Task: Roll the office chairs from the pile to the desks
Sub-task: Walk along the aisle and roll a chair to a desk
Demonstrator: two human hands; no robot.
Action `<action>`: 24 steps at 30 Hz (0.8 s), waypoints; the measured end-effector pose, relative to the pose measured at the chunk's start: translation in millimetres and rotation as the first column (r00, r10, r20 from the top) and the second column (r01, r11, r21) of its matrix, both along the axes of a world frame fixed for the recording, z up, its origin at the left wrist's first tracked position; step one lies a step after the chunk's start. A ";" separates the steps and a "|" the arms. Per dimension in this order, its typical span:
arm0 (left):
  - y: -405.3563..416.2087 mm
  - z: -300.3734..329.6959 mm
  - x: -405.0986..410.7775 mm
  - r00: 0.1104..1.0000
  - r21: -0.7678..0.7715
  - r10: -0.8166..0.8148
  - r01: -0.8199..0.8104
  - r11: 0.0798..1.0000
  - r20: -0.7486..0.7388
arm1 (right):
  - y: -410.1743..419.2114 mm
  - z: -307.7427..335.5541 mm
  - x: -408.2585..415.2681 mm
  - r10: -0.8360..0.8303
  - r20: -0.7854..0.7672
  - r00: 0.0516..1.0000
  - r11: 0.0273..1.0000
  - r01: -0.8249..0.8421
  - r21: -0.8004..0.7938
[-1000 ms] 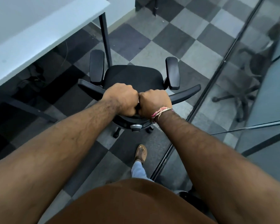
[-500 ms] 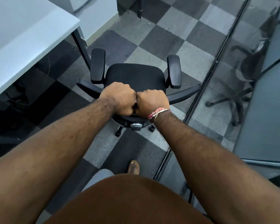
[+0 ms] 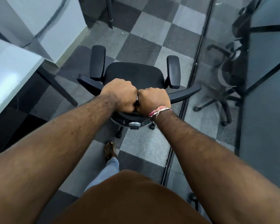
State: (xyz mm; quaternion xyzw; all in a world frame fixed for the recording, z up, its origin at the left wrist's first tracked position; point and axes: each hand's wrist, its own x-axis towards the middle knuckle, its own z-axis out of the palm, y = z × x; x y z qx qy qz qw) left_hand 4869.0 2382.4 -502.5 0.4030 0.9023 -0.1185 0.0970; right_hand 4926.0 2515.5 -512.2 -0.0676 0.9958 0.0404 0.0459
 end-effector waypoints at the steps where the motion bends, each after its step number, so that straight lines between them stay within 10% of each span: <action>1: 5.5 0.5 -20.7 1.000 0.001 -0.032 0.032 1.000 0.001 | 3.7 1.8 -17.6 -0.020 0.000 1.000 1.000 0.020 0.002; 24: 185.6 -1.3 -381.7 0.984 -0.016 -0.176 0.176 0.984 -0.016 | 176.6 -5.9 -360.7 -0.163 -0.033 0.986 0.986 0.164 0.012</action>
